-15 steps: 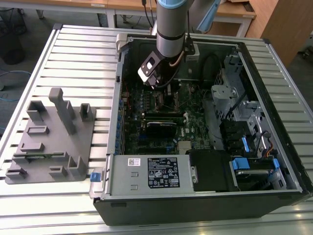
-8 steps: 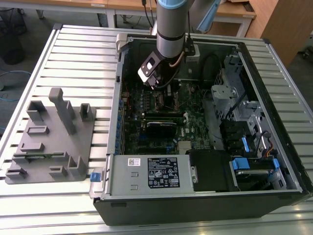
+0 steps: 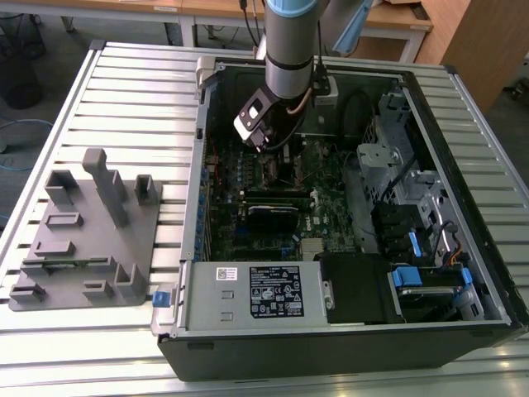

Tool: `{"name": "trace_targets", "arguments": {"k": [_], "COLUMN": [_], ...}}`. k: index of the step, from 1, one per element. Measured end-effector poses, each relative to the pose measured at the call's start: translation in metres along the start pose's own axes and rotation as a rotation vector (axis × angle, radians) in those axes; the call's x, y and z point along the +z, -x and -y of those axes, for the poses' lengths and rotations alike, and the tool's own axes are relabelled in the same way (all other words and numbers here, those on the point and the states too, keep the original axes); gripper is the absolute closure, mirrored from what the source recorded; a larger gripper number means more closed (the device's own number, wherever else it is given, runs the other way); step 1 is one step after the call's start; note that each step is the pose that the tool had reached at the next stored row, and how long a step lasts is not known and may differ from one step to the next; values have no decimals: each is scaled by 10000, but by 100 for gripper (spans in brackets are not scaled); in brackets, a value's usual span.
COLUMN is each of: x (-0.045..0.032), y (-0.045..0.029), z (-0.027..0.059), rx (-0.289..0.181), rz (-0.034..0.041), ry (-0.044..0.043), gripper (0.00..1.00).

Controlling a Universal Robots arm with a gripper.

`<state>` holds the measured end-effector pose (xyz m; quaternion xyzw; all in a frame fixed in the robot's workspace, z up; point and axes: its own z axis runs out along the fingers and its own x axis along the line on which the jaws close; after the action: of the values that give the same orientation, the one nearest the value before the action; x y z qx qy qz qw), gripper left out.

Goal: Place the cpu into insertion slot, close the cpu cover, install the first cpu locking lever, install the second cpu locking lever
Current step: 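Place the cpu into insertion slot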

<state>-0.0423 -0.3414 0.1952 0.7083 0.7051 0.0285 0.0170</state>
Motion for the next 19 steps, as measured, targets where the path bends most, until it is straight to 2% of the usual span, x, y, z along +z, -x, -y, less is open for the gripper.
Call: {"name": "trace_targets", "arguments": {"k": [19], "x": [14], "y": [0], "z": [1], "rx": [19], "rz": [-1], "ry": [1], "gripper": [46]}}
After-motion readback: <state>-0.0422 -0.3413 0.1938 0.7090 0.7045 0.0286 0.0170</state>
